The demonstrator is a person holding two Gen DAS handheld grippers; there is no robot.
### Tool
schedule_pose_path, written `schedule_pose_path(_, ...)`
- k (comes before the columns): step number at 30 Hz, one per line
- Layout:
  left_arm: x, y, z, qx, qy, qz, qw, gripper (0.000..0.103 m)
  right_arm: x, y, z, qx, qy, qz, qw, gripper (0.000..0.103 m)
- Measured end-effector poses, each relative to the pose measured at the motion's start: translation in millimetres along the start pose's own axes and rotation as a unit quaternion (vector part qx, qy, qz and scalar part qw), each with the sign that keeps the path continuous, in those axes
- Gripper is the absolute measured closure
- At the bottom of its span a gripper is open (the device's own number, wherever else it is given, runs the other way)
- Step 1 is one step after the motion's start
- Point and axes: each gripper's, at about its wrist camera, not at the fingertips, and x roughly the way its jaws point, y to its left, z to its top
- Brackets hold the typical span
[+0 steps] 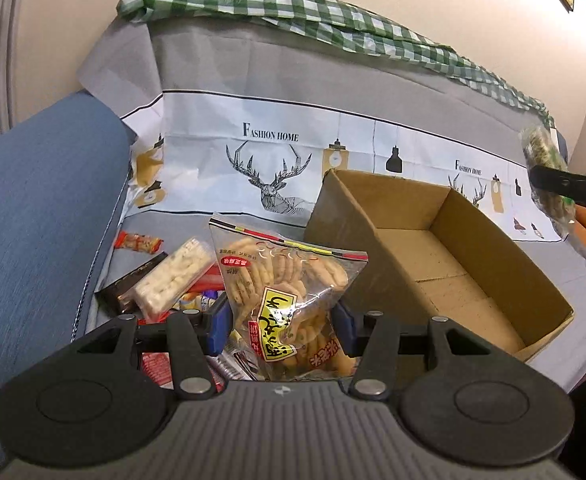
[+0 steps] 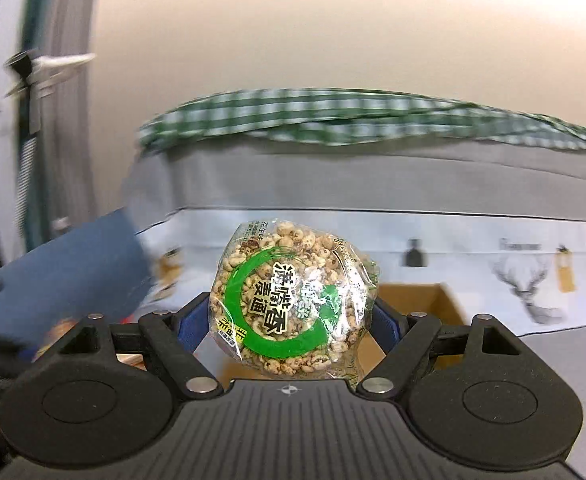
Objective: Organize snacks
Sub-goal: 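Lift cracker bag with left gripper while right gripper carries peanut cake to box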
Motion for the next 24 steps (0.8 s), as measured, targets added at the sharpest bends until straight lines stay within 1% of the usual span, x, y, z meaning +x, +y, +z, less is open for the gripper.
schedule_pose_path(2,-1,-7,3,0.007,-0.004,-0.006,0.9999,0.046,12,-20,-4,0.014,0.002,-0.022,1.0,0.021)
schedule_pose_path(4,-5,-14,7,0.016,-0.012,-0.019,0.9996,0.046,18,-35,-17,0.037,0.01,-0.037,0.999,0.021)
schedule_pose_path(6,-10,-23,9,0.025,-0.024,-0.03,0.999,0.046,26,-46,-31,0.059,0.041,-0.04,0.997,0.021)
schedule_pose_path(7,-12,-28,10,0.03,-0.029,-0.035,0.9985,0.046,28,-50,-33,0.063,0.055,-0.045,0.996,0.021)
schedule_pose_path(9,-14,-39,12,0.04,-0.037,-0.043,0.9976,0.046,26,-56,-30,0.066,0.044,-0.049,0.996,0.021)
schedule_pose_path(11,-10,-51,15,0.048,-0.042,-0.053,0.9966,0.046,26,-62,-30,0.075,0.044,-0.049,0.995,0.021)
schedule_pose_path(15,9,-78,25,0.068,-0.032,-0.075,0.9944,0.046,26,-70,-34,0.079,0.048,-0.053,0.994,0.021)
schedule_pose_path(17,20,-93,37,0.065,-0.03,-0.088,0.9936,0.046,24,-75,-35,0.074,0.05,-0.059,0.994,0.021)
schedule_pose_path(22,49,-135,73,0.055,-0.053,-0.118,0.9901,0.046,22,-91,-35,0.097,0.054,-0.075,0.991,0.021)
schedule_pose_path(24,59,-146,75,0.047,-0.069,-0.125,0.9887,0.046,23,-96,-37,0.11,0.056,-0.081,0.989,0.021)
